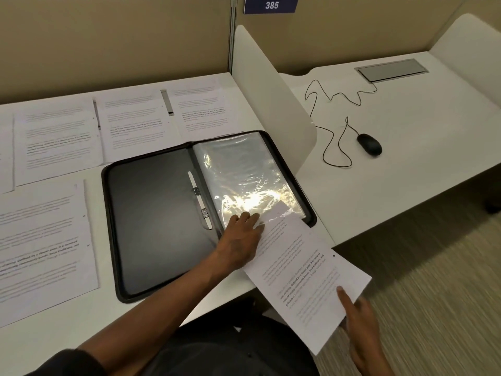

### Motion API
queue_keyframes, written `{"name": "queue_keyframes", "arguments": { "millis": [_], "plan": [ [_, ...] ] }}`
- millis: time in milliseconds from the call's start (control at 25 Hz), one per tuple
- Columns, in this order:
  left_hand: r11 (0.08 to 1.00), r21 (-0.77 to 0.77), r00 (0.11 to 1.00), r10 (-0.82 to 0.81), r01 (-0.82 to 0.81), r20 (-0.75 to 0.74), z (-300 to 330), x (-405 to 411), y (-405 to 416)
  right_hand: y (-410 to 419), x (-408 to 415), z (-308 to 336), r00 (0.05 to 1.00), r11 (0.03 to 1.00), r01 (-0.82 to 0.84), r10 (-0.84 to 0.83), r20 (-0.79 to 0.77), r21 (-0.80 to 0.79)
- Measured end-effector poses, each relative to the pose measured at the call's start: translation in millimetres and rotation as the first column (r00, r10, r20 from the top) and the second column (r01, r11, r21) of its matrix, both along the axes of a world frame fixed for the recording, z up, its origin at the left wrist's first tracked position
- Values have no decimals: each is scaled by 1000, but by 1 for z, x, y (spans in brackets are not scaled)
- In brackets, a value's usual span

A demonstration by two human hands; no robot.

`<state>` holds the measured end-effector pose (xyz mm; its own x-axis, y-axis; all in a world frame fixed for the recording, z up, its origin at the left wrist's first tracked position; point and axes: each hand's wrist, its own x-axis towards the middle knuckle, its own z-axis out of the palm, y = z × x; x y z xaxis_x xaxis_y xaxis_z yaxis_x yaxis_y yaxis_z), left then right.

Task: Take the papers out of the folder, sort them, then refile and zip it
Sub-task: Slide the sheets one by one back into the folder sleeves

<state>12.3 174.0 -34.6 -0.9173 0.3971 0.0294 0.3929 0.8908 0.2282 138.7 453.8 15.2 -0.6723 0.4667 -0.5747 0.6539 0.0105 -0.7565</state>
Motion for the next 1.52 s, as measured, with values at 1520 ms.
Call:
{"name": "queue_keyframes", "arguments": {
  "millis": [1520],
  "plan": [
    [625,46,627,775,-779,77,-16,68,82,-34,-164,-73,115,-180,-527,953,279,831]
  ]
}}
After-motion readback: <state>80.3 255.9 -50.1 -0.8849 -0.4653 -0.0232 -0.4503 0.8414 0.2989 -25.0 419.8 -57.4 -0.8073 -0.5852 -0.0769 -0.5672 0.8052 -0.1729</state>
